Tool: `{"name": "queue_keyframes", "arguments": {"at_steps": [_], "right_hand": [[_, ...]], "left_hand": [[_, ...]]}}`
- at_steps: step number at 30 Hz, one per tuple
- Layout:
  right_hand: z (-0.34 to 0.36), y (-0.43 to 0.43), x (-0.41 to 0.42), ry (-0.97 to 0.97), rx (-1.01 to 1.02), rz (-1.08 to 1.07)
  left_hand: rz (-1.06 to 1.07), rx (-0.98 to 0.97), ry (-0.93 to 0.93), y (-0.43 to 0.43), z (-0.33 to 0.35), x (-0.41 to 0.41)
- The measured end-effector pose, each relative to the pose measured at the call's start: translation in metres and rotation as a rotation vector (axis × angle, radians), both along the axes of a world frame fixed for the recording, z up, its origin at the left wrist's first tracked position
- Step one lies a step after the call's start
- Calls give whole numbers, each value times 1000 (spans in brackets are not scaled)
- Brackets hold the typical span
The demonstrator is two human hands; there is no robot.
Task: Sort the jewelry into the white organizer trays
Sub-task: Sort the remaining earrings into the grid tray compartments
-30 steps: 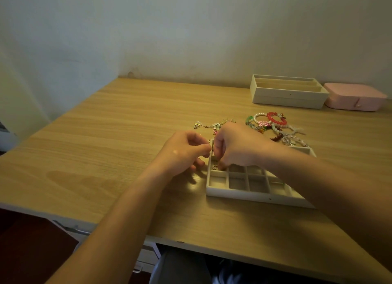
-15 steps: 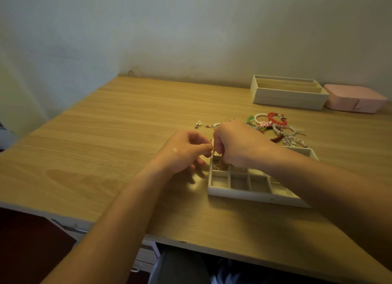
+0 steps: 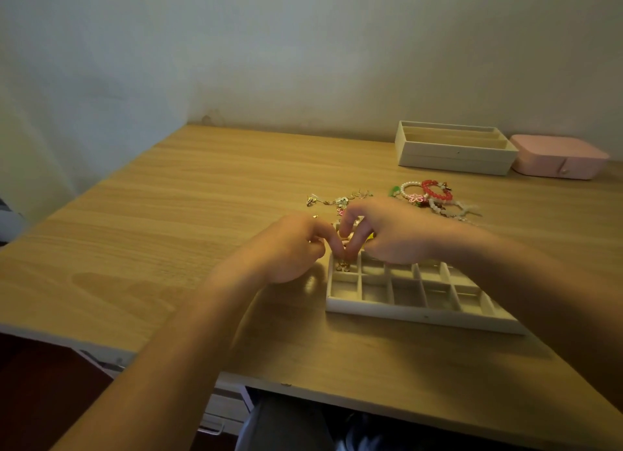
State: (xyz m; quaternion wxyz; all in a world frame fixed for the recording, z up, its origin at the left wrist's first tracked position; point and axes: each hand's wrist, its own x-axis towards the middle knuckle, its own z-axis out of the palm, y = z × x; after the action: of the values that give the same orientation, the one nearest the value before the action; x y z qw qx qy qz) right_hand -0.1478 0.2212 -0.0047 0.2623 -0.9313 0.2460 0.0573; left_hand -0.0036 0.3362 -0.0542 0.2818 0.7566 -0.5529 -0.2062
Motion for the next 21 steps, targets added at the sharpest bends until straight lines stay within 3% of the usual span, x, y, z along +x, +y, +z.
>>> {"name": "queue_keyframes", "arguments": {"at_steps": [7,12,17,21], "right_hand": [[-8,1,0,-16,-22,16],[-5,-1,1,-82,-13,0],[5,-21,6,-326,33,-128],[1,-44,20,-387,89,-216]], "left_hand": [[-18,26,-97,-4,0,-4],[15,-65,10,-6,3,-2],[225,-202,78,-17,9,20],[377,-173,-16,-35,6,39]]}}
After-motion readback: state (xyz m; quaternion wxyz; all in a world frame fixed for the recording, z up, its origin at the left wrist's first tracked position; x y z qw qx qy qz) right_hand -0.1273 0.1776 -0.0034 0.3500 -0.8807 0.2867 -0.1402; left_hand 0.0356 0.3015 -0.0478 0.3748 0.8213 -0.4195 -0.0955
